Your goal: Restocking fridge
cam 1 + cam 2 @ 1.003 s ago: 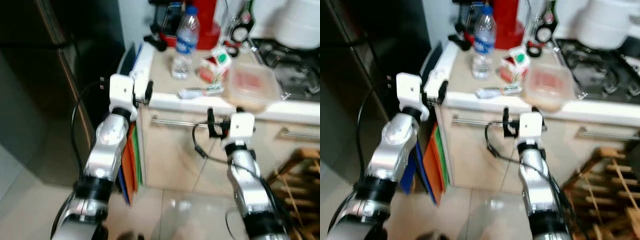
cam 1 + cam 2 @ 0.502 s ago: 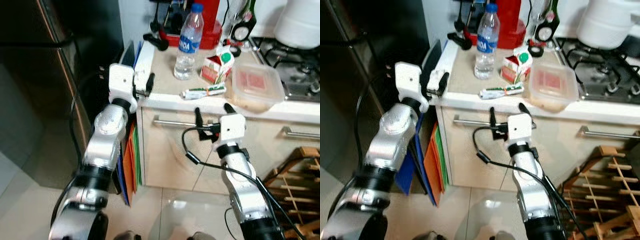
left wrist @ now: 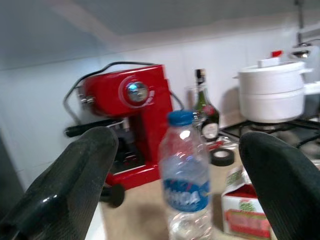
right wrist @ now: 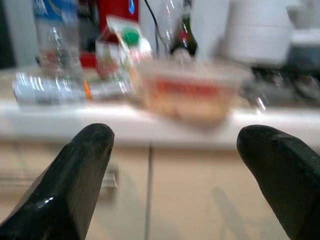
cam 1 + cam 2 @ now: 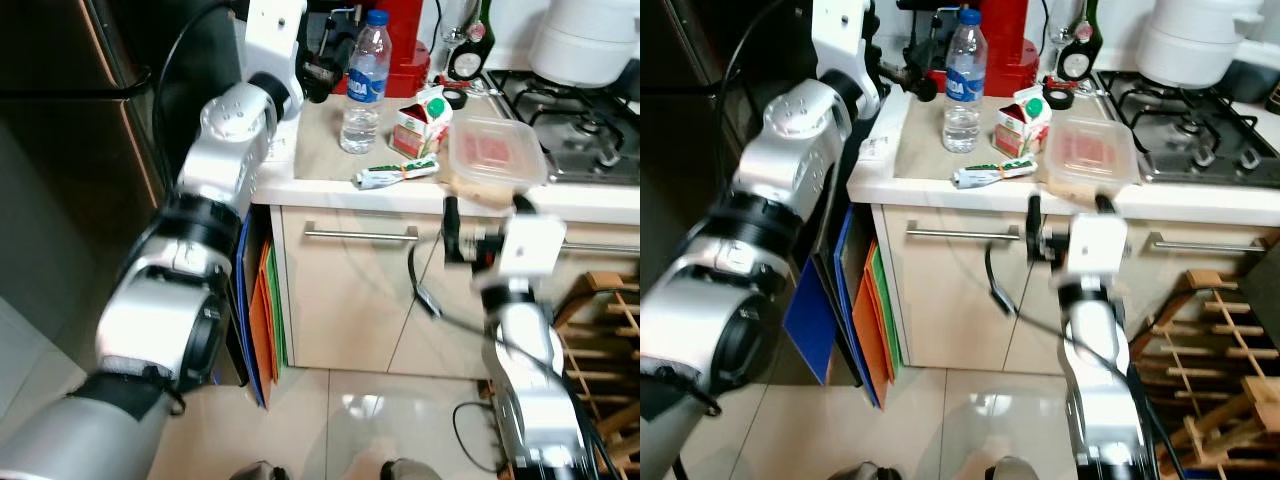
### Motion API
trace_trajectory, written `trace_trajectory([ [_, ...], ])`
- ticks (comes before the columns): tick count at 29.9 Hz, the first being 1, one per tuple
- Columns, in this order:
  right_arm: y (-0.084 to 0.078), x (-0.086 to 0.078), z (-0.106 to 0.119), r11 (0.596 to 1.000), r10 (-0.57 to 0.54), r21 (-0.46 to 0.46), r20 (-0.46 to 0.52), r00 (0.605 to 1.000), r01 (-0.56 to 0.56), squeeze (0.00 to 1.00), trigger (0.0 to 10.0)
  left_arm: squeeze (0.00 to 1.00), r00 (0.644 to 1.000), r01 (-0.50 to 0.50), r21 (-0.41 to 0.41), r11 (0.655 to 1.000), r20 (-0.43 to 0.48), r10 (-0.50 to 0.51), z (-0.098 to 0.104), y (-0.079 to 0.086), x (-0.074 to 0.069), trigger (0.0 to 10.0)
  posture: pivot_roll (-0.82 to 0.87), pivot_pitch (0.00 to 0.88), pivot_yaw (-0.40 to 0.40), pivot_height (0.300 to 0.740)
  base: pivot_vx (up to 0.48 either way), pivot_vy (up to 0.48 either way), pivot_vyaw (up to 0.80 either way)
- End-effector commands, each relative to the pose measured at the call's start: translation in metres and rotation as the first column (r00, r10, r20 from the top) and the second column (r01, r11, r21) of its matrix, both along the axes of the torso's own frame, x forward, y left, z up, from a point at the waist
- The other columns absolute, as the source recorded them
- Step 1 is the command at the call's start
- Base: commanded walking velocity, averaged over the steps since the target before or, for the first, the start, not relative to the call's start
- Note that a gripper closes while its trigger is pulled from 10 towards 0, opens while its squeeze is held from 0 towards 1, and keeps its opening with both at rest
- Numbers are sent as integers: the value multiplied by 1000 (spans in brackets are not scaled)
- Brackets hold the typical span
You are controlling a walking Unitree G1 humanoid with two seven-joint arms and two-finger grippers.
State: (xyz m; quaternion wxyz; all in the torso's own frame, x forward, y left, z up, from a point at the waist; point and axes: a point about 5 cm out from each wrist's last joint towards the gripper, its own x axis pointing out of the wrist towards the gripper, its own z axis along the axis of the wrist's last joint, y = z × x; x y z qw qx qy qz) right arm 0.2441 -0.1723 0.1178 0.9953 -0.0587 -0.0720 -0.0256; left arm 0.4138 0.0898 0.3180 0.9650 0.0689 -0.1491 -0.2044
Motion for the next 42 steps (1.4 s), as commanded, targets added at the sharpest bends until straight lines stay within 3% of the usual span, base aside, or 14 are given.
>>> trace_trajectory([
  [1, 5, -7, 1, 1000, 18, -6, -6, 1000, -18, 0, 10000, 0, 1000, -10, 16, 1000, 26, 9, 13, 4, 2, 10000, -253, 54, 82, 727, 0, 0, 0],
  [4, 10, -22, -9, 1000, 21, 5, -53, 998, -21, 0, 10000, 0, 1000, -13, 0, 1000, 18, 13, 23, 2, 4, 10000, -275, 65, 88, 727, 0, 0, 0],
  [11, 16, -31, -8, 999, 32, 4, -65, 997, -32, 0, 10000, 0, 999, -34, -51, 998, -35, 33, 18, 6, 9, 10000, -298, 86, 94, 727, 0, 0, 0],
  [18, 14, -20, 18, 1000, -3, 24, 22, 1000, 3, 0, 10000, 0, 998, -24, -124, 992, 46, 30, 11, 28, 6, 10000, -278, 69, 91, 727, 0, 0, 0],
  [21, 9, -11, 38, 998, -68, 9, 108, 992, 67, 0, 10000, 0, 998, 18, -150, 988, 58, -10, -13, 41, -1, 10000, -249, 59, 77, 727, 0, 0, 0],
  [25, 5, -5, 46, 995, -97, -12, 138, 986, 100, 0, 10000, 0, 999, 24, -153, 988, 30, -19, -35, 41, -6, 10000, -227, 51, 67, 727, 0, 0, 0],
  [26, 3, -1, 51, 993, -110, -19, 159, 981, 114, 0, 10000, 0, 1000, 9, -142, 990, -15, -11, -60, 41, -13, 10000, -210, 40, 59, 727, 0, 0, 0],
  [27, 2, 6, 56, 991, -118, -46, 180, 977, 128, 0, 10000, 0, 994, -39, -136, 990, -109, 24, -103, 44, -28, 10000, -197, 29, 53, 727, 0, 0, 0],
  [28, 1, 8, 55, 991, -116, -48, 179, 977, 126, 0, 10000, 0, 989, -62, -124, 990, -142, 45, -122, 44, -37, 10000, -184, 21, 45, 727, 0, 0, 0],
  [31, 4, 13, 53, 993, -99, -45, 169, 981, 108, 0, 10000, 0, 986, -88, -129, 988, -154, 68, -146, 44, -66, 10000, -153, 0, 28, 727, 0, 0, 0],
  [32, 4, 13, 53, 993, -99, -45, 169, 981, 108, 0, 10000, 0, 986, -88, -129, 988, -154, 68, -146, 44, -66, 10000, -153, 0, 28, 727, 0, 0, 0],
  [33, 6, 16, 57, 994, -81, -62, 193, 978, 95, 0, 10000, 0, 992, -93, -147, 985, -101, 79, -140, 46, -80, 10000, -128, 0, 18, 727, 0, 0, 0],
  [38, 4, 21, 69, 989, -103, -75, 255, 962, 126, 0, 10000, 0, 994, -104, -160, 982, 3, 106, -115, 50, -84, 10000, -106, 0, 2, 727, 0, 0, 0],
  [42, -8, 33, 82, 972, -188, -73, 314, 931, 221, 0, 10000, 0, 996, -27, -116, 993, 82, 36, -97, 32, -88, 10000, -103, 0, 1, 727, 0, 0, 0],
])
